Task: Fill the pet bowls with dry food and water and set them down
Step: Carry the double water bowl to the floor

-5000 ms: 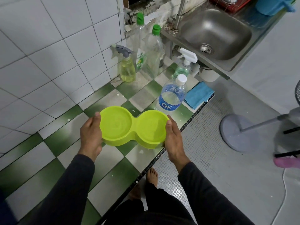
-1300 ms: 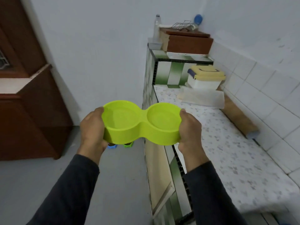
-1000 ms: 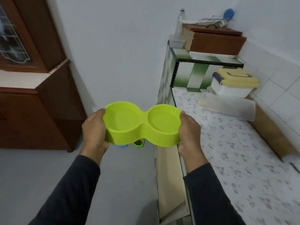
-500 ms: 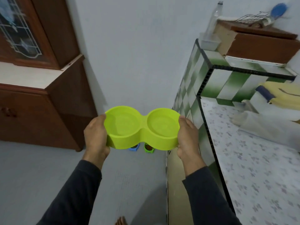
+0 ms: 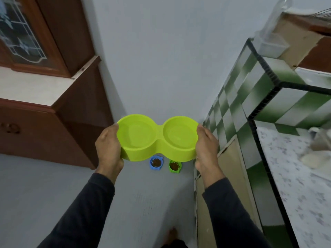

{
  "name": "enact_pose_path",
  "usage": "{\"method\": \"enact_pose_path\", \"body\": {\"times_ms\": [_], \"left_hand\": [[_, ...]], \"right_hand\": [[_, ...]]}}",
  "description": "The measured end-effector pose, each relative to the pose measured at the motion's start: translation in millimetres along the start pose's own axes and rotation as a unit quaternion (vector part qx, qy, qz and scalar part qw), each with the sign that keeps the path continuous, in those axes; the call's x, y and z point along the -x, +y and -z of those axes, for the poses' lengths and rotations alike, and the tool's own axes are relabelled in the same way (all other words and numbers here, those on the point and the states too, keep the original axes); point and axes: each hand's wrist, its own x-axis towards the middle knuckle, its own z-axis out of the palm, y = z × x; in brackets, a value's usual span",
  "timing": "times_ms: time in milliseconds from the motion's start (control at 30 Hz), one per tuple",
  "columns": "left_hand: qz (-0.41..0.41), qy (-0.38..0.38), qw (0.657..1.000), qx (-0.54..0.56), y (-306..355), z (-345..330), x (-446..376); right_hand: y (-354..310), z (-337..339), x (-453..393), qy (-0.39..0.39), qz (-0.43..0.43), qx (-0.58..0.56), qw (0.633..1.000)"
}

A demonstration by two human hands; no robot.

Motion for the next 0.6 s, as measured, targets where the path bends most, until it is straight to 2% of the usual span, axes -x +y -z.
{"method": "enact_pose_path", "body": {"times_ms": [267, 600], "left_hand": [[0.013, 0.031, 0.999, 0.018, -18.3, -28.6, -76.2], [0.009, 0.072, 0.997, 0.030, -41.5, -62.8, -156.3]], "right_hand": [[1.3, -53.9, -77.4, -0.021, 0.000, 0.016, 1.000], [-2.6, -121.7, -176.5, -0.090, 0.009, 0.037, 0.995]]}}
